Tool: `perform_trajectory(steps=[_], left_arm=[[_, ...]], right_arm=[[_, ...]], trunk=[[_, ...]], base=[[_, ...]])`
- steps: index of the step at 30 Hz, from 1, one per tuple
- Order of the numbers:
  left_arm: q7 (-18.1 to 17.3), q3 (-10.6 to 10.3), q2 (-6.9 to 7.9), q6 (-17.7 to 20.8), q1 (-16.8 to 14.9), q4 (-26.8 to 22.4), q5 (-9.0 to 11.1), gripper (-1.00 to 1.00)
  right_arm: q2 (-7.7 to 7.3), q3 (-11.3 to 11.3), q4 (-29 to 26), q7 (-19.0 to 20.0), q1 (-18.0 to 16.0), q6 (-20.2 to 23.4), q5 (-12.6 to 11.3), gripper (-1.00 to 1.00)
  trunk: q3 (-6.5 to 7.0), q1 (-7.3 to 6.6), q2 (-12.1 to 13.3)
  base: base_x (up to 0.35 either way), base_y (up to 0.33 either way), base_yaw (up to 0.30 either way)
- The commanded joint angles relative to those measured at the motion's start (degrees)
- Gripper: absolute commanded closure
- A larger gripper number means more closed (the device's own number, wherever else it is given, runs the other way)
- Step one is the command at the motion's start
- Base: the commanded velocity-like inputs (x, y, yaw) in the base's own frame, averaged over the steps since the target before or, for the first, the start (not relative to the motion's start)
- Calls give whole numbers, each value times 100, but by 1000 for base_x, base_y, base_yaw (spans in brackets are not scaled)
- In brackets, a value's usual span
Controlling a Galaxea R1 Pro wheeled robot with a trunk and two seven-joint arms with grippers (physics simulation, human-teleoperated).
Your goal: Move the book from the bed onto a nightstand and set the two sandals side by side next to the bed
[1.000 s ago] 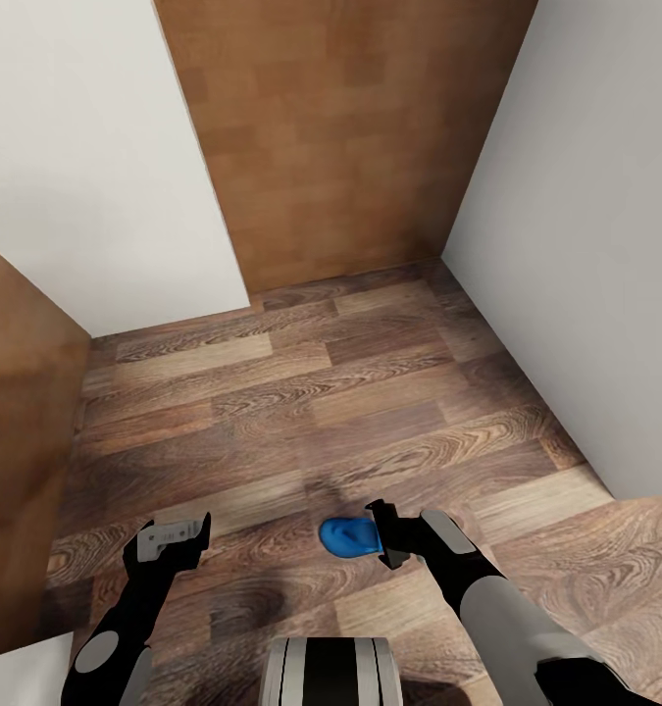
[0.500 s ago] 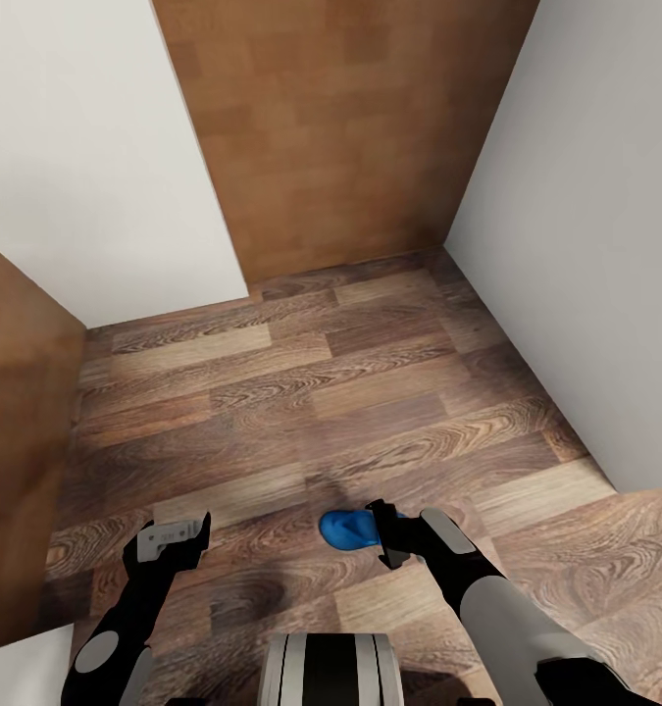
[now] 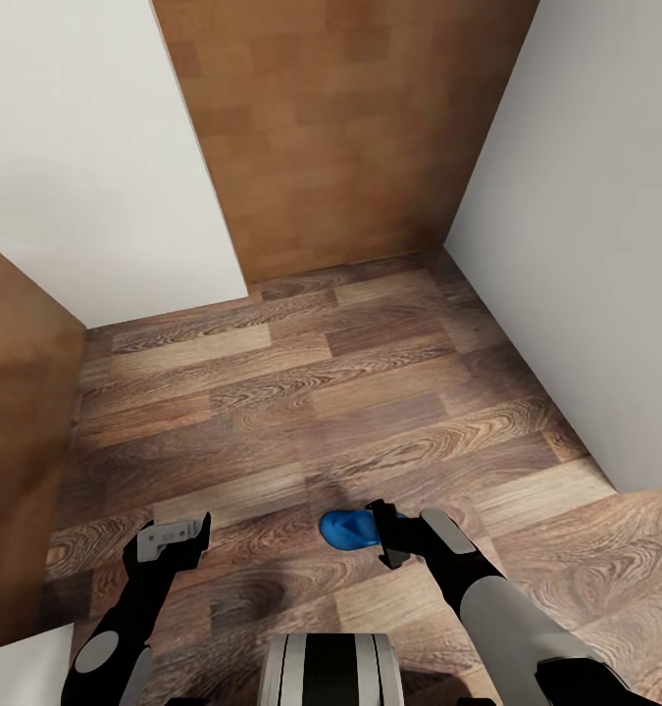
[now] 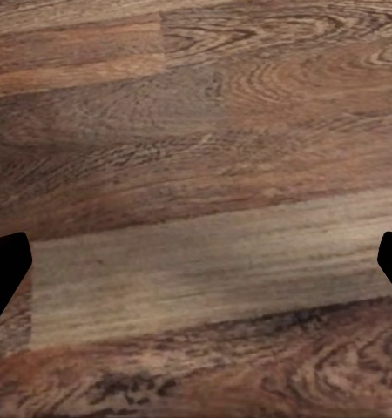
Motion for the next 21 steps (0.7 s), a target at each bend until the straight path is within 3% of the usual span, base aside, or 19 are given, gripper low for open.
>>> perform_trajectory(steps=[1,21], left_arm=[[13,2,-2,30,-1,-9,36,-100],[12,2,-2,30,-1,-9,41,-100]], right_arm=[[-4,23,-10,-34,0,6,-21,-100],[-2,31,-138,32,-5,15,27,-100]], trunk=[[-3,-1,-1],[-3,-1,-1]], base=[[0,0,0],[0,0,0]])
